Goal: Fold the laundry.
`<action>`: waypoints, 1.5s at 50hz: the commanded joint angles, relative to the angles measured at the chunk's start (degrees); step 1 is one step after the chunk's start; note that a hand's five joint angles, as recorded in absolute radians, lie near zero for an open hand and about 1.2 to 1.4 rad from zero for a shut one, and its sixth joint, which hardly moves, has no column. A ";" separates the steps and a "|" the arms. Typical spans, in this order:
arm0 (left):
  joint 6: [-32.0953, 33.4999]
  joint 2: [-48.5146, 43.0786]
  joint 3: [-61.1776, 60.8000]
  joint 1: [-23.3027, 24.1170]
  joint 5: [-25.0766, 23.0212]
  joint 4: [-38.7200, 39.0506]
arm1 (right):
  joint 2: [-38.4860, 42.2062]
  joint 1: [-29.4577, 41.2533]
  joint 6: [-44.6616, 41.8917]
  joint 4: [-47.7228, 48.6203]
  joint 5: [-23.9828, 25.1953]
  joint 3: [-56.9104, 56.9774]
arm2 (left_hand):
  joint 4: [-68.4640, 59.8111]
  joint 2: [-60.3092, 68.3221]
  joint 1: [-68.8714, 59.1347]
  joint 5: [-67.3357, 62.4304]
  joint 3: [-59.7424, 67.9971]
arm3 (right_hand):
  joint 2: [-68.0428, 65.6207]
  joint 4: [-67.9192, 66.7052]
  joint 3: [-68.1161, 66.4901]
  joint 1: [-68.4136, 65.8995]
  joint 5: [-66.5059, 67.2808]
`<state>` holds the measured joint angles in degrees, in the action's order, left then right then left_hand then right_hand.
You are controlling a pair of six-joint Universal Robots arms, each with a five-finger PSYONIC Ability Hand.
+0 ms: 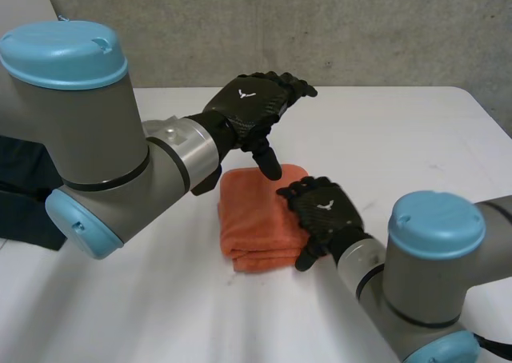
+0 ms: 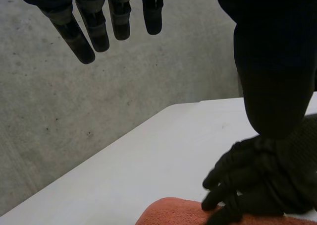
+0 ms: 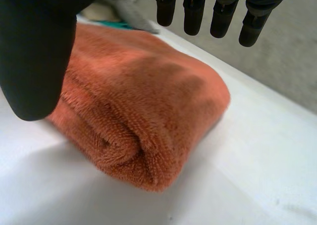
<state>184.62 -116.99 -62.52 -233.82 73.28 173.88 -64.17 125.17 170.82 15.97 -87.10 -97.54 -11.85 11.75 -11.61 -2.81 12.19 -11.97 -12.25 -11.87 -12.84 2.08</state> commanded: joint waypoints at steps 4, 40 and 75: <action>0.74 0.27 0.12 0.38 -0.16 -1.70 | -0.35 -4.32 20.69 -5.24 -0.35 0.25 | 1.85 -1.75 1.61 2.81 -2.19 | 1.97 2.25 1.87 2.84 -2.08; 0.21 1.86 -2.34 -1.82 -0.86 -1.35 | 18.46 -14.41 13.92 0.56 0.00 24.05 | 1.85 -1.75 1.61 2.81 -2.19 | -68.03 -67.75 -68.13 -67.16 67.92; 1.44 -2.71 2.85 1.34 0.37 -4.42 | 54.32 -44.83 22.54 -15.44 -7.74 89.46 | 1.85 -1.75 1.61 2.81 -2.19 | -68.03 -67.75 -68.13 -67.16 67.92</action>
<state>185.85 -119.68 -59.51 -233.12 73.25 170.37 -10.78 83.72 193.54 -0.46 -97.40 -7.11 -11.85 11.75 -11.61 -2.81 12.19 -64.25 -68.63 -68.74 -50.19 55.91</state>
